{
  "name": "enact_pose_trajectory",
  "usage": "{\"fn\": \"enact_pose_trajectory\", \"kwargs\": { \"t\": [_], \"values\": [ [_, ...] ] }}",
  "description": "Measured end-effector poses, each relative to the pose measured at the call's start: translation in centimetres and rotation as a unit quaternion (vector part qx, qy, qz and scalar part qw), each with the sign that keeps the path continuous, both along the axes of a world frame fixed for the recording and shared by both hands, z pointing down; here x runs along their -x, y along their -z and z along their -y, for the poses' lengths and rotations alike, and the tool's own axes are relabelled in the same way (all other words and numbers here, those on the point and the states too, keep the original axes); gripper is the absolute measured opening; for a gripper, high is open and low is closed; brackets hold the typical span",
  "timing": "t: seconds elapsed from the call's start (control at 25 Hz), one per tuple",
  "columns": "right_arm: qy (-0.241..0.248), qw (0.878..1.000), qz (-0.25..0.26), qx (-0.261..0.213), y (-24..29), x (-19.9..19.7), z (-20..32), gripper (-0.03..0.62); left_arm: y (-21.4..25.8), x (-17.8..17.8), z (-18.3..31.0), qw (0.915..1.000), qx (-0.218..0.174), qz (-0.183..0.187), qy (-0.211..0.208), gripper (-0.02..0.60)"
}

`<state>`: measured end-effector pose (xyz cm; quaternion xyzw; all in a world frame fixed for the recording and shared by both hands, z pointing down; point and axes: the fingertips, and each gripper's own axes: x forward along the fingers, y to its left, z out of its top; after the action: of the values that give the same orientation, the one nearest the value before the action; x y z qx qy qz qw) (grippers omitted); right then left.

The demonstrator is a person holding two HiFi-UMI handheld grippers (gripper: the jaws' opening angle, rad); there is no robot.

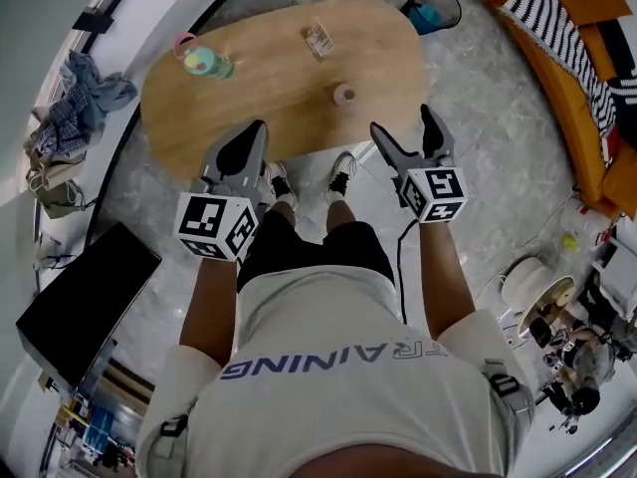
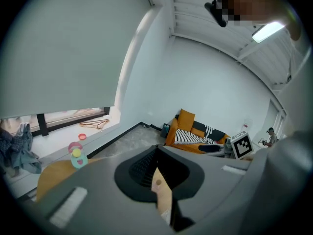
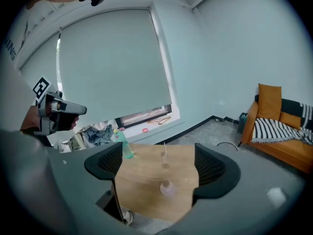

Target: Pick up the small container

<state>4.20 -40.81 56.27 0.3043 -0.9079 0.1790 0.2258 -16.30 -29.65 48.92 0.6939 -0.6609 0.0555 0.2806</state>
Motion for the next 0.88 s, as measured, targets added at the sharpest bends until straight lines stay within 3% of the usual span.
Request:
{"fn": "enact_pose_trajectory", "kwargs": {
  "t": [0.28,0.88],
  "values": [
    [0.032,0.999,-0.024,0.035,-7.2,0.7,-0.1,0.557,-3.8,-0.3,1.3,0.9997,0.019,0.013,0.001,0.0],
    [0.07,0.991,-0.085,0.082,-29.5,5.5,2.4,0.565,-13.7,-1.7,4.4,0.9978,0.063,0.022,-0.003,0.0]
  ]
}}
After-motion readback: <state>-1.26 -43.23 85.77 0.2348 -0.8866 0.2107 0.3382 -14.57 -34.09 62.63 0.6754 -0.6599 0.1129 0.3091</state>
